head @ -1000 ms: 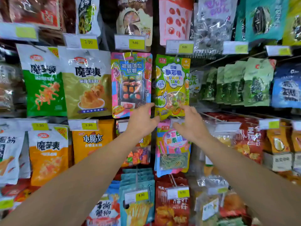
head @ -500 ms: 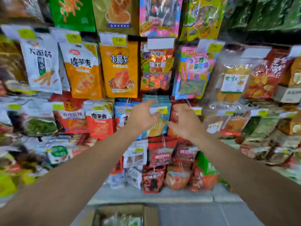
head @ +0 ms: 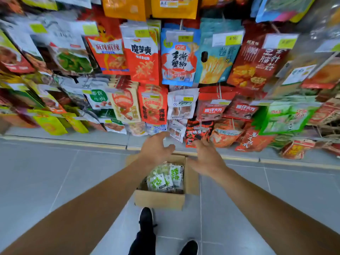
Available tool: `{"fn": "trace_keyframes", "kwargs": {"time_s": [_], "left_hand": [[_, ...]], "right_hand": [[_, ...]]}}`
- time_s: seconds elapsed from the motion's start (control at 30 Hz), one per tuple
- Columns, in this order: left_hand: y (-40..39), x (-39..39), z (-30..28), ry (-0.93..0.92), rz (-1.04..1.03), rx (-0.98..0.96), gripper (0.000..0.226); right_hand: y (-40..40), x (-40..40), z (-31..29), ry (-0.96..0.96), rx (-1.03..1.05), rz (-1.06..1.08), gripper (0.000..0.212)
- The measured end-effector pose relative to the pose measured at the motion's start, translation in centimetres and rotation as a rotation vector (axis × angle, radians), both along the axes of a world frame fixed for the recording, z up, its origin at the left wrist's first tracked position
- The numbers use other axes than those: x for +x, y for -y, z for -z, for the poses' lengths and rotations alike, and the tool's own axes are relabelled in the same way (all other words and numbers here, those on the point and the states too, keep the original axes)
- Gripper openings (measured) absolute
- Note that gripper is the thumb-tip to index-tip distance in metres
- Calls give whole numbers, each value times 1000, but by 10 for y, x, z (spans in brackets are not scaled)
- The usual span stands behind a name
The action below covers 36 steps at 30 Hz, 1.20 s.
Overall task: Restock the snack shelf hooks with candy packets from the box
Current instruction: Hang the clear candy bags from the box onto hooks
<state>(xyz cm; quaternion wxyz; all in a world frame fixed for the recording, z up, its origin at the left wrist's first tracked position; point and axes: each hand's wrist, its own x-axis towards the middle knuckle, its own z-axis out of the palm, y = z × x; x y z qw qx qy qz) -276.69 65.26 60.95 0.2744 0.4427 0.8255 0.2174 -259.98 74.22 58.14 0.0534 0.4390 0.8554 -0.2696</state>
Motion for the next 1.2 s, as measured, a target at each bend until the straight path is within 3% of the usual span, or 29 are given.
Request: {"fn": "trace_keyframes", "kwargs": {"time_s": [0.53, 0.83, 0.93, 1.03, 1.2], "left_hand": [[75, -169, 239, 439, -272, -332, 51], [62, -184, 399, 516, -364, -449, 41], [53, -177, 464, 517, -390, -502, 24], [46, -168, 530, 588, -415, -512, 52], [28, -158, 639, 628, -437, -527, 59]], "right_hand": [[62, -165, 218, 222, -443, 177, 63], [35, -182, 377, 292, -587, 265, 63], [27, -179, 444, 313, -614, 283, 60], [20, -176, 510, 325, -636, 305, 60], [8, -175, 625, 286, -639, 356, 64]]}}
